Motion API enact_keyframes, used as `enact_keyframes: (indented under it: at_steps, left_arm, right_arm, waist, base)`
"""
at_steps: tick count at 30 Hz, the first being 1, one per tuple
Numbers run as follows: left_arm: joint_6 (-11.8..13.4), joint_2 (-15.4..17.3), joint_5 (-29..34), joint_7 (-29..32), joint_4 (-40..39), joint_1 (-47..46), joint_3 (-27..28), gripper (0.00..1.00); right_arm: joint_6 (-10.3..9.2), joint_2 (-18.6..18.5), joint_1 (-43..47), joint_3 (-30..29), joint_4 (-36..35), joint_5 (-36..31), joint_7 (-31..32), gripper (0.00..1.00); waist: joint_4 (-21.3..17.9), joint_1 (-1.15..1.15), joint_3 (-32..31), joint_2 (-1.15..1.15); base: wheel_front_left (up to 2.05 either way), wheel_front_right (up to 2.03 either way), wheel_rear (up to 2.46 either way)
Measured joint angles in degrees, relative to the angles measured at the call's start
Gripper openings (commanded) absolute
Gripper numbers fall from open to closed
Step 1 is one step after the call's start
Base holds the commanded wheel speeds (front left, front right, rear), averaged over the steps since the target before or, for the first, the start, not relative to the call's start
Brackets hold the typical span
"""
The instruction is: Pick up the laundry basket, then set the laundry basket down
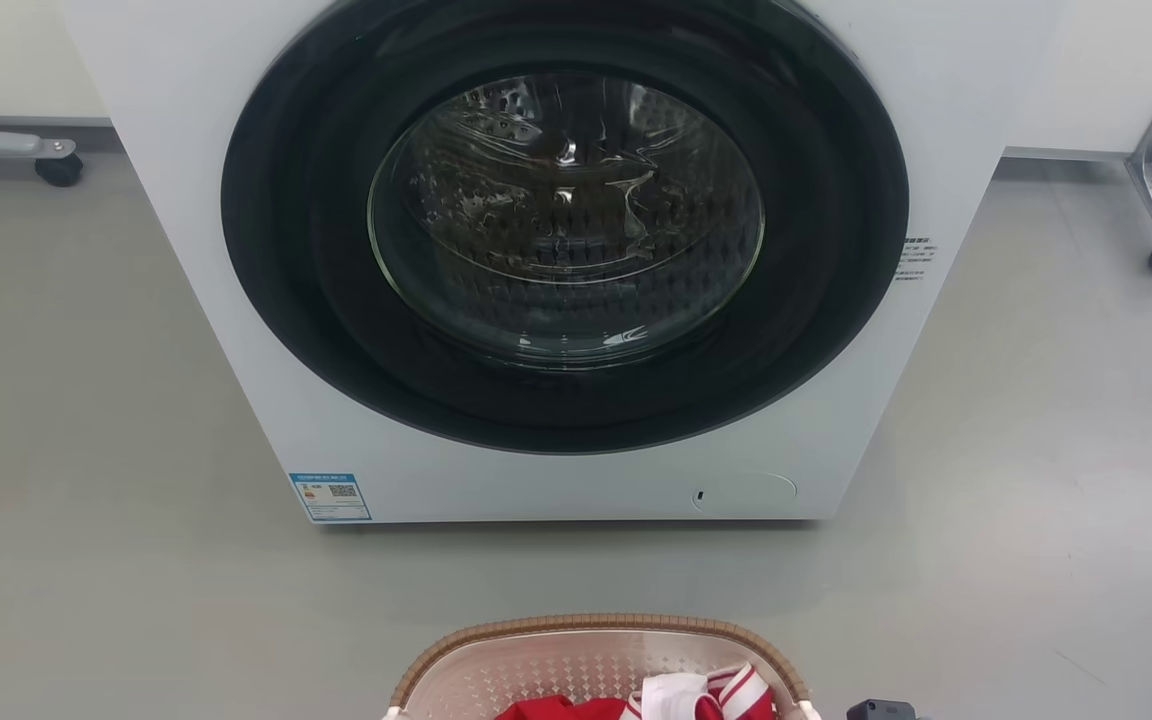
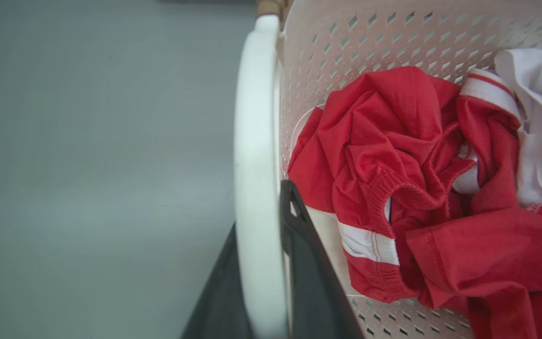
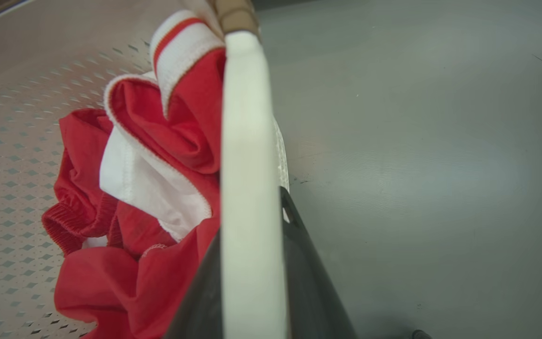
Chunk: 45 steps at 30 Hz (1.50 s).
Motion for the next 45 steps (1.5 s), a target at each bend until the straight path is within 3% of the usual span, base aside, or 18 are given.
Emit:
enact_keyframes:
  at_steps: [45]
  left_arm:
    - [1.0,0.2,-1.8,0.7,-0.1,-0.1,-2.4,0.00]
  right_arm:
    - [-0.01,-0.1,-2.1,6.8,1.9,7.1,-1.2,0.00]
  waist:
    - [-0.5,0.00,1.0,0.01]
  base:
    - [0.00,0.00,0.00]
